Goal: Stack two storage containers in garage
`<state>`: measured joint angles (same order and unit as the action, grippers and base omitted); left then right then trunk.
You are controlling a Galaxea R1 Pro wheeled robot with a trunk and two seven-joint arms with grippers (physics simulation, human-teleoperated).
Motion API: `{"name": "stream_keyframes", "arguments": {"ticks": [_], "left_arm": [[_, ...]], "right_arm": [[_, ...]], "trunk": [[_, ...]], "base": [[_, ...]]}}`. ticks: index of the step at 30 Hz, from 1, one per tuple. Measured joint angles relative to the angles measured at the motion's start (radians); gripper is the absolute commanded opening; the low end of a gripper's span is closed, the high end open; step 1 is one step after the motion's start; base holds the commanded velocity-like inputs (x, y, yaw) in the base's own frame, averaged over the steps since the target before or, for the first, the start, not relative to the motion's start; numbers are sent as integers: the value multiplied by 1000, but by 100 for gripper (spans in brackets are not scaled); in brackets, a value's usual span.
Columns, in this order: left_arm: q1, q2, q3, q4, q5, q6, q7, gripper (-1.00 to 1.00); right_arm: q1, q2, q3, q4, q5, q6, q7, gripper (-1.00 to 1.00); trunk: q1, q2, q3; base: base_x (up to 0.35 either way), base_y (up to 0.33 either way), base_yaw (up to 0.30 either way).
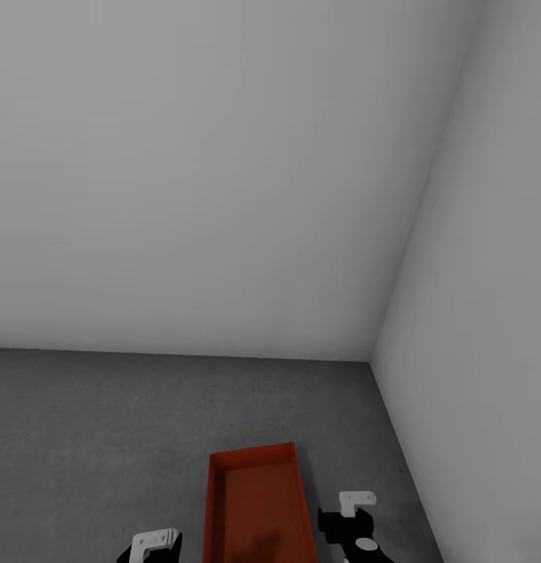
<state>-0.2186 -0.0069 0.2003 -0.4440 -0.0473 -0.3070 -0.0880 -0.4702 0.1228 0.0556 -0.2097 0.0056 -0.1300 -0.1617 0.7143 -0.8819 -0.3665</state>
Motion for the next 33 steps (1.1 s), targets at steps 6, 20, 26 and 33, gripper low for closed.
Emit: {"name": "stream_keyframes", "arguments": {"ticks": [6, 20, 26, 33], "left_arm": [[0, 0, 0, 0, 0, 0, 0, 100], [0, 0, 0, 0, 0, 0, 0, 100], [0, 0, 0, 0, 0, 0, 0, 100], [0, 0, 0, 0, 0, 0, 0, 100]], "right_arm": [[0, 0, 0, 0, 0, 0, 0, 100], [0, 0, 0, 0, 0, 0, 0, 100], [0, 0, 0, 0, 0, 0, 0, 100], [0, 0, 0, 0, 0, 0, 0, 100]], "trunk": [[23, -42, -19], [77, -140, -63], [100, -182, -82], [127, -231, -100]], "base": [[0, 0, 0], [0, 0, 0], [0, 0, 0], [0, 0, 0]]}}
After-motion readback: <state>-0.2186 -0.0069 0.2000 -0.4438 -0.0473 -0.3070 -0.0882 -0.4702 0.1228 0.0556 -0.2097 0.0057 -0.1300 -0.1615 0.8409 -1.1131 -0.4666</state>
